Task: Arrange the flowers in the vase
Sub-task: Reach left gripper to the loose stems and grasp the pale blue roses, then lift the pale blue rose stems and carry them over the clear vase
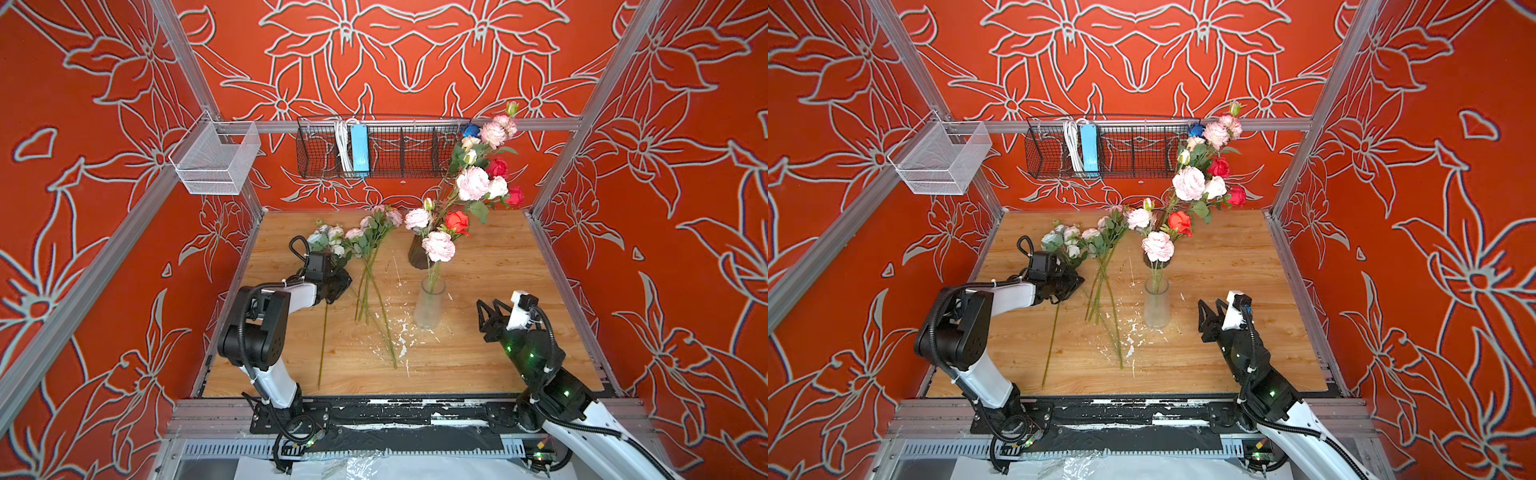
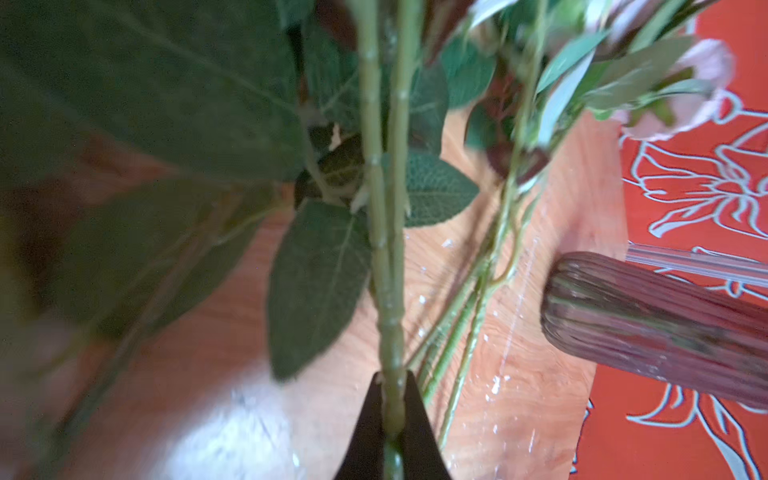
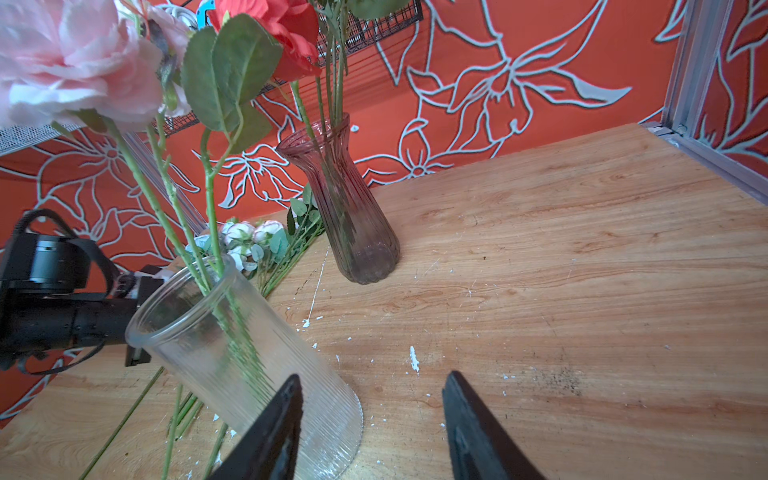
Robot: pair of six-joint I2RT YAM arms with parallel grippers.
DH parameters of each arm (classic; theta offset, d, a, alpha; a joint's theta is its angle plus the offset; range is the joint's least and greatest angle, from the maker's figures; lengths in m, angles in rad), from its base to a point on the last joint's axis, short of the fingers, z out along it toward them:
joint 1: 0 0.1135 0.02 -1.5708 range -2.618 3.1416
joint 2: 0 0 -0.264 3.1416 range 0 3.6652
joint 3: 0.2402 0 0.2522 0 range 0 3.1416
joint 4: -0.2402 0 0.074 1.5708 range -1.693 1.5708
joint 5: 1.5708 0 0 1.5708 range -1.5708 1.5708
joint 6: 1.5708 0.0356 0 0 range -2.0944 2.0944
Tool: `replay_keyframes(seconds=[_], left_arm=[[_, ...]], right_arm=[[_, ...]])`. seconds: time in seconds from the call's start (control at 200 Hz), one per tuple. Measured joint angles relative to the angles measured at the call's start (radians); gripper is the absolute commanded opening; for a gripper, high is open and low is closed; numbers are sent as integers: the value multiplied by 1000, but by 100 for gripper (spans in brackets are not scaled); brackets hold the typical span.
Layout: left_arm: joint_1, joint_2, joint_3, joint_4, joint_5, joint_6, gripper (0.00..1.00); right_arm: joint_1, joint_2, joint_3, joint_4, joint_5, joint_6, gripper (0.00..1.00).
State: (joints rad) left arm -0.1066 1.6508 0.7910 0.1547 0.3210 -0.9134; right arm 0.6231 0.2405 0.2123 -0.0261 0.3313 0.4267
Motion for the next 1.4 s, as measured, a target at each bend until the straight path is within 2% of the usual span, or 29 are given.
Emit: replay_keyframes(seconds=[0.505, 0.686, 0.786, 0.926, 1.031, 1.256, 1.401], left_arm=[[-3, -615, -49, -148, -47, 42, 0], [-37, -748, -20, -180, -58, 87, 0], [-121, -776, 12, -143, -70, 148, 0], [-320, -797, 62, -36, -97, 298, 0], [-421, -772, 123, 67, -101, 406, 0], [-573, -594, 304, 254, -83, 610, 0], [-644, -469, 389, 316, -68, 712, 0]], right_arm=[[0, 0, 0, 0, 0, 0, 56], [0, 0, 0, 0, 0, 0, 56], [0, 0, 0, 0, 0, 0, 56], [0, 0, 0, 0, 1, 0, 56], [0, 0, 0, 0, 1, 0, 56], [0, 0, 0, 0, 2, 0, 56], [0, 0, 0, 0, 2, 0, 56]])
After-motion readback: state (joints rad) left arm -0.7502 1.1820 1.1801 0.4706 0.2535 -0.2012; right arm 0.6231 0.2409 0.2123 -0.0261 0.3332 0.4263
